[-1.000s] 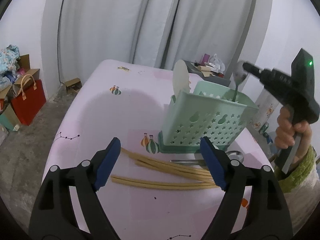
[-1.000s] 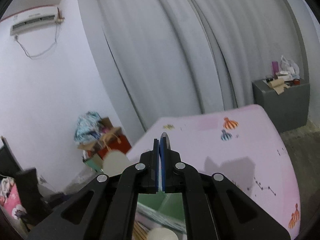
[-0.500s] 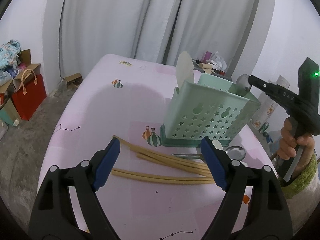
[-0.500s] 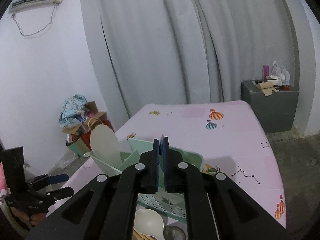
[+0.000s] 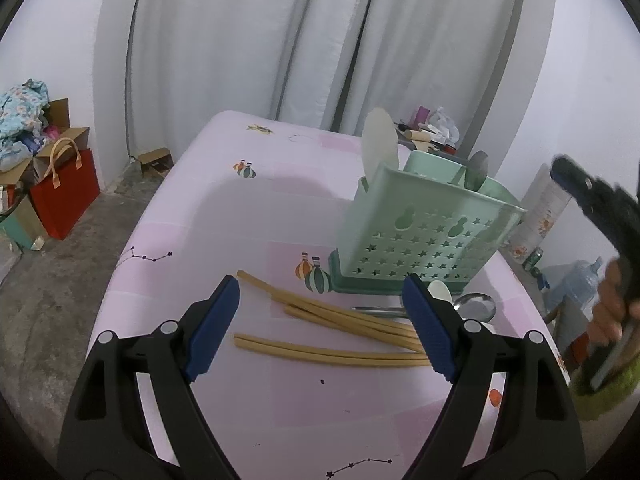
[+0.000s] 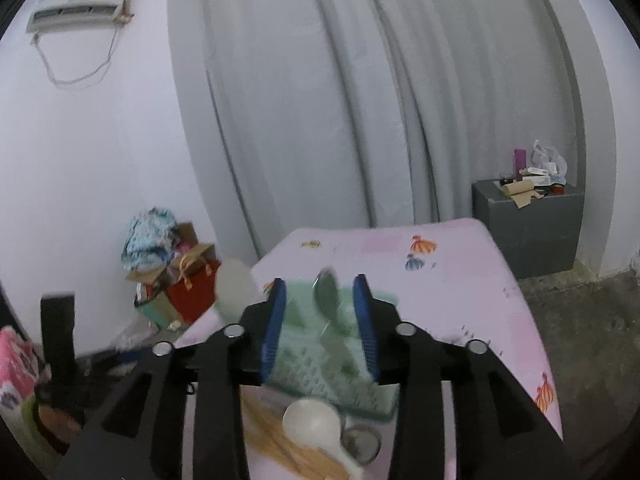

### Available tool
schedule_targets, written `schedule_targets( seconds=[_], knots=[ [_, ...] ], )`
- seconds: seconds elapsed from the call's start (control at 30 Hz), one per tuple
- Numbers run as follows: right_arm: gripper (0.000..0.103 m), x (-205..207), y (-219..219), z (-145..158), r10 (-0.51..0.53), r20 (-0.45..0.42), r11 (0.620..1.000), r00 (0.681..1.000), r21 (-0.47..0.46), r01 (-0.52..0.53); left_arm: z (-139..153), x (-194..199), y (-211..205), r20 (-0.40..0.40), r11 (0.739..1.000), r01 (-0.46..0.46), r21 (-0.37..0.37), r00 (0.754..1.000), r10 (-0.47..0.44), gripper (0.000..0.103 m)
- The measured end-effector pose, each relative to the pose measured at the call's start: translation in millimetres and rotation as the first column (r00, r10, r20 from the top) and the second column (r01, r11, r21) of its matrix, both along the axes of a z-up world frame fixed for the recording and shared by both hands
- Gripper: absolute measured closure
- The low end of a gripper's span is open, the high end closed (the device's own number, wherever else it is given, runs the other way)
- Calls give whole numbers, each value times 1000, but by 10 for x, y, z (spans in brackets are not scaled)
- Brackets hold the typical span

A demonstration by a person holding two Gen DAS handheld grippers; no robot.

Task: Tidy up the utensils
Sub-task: 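Reach the right gripper to the white ladle beside the basket and grasp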

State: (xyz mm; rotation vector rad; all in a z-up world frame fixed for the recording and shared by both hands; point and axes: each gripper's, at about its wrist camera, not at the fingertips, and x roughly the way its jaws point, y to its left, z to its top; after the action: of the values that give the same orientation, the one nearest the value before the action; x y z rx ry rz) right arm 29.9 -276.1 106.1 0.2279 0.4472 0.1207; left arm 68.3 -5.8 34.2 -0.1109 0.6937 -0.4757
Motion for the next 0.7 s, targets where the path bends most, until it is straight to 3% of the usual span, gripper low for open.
schedule_targets(
  seconds=[0.17,0.37,0.47,0.7],
  knots=[
    [58,-6,251,-397,50,-141,999,989,-14,-53,-23,3,12,-8,1000,-6,-1,1000,6,23],
    [45,150,542,-863,89,-289,993,953,-53,-109,-37,7,22,-17,1000,-4,-1,1000,4,23],
    [35,279,510,-990,71,-331,994,941,-53,-94,-42,14,43,-17,1000,-7,-5,1000,7,23],
    [35,559,248,-1218,52,-429,998,902,41,-38,-83,50,78,-31,1000,-14,-14,999,13,23]
  ],
)
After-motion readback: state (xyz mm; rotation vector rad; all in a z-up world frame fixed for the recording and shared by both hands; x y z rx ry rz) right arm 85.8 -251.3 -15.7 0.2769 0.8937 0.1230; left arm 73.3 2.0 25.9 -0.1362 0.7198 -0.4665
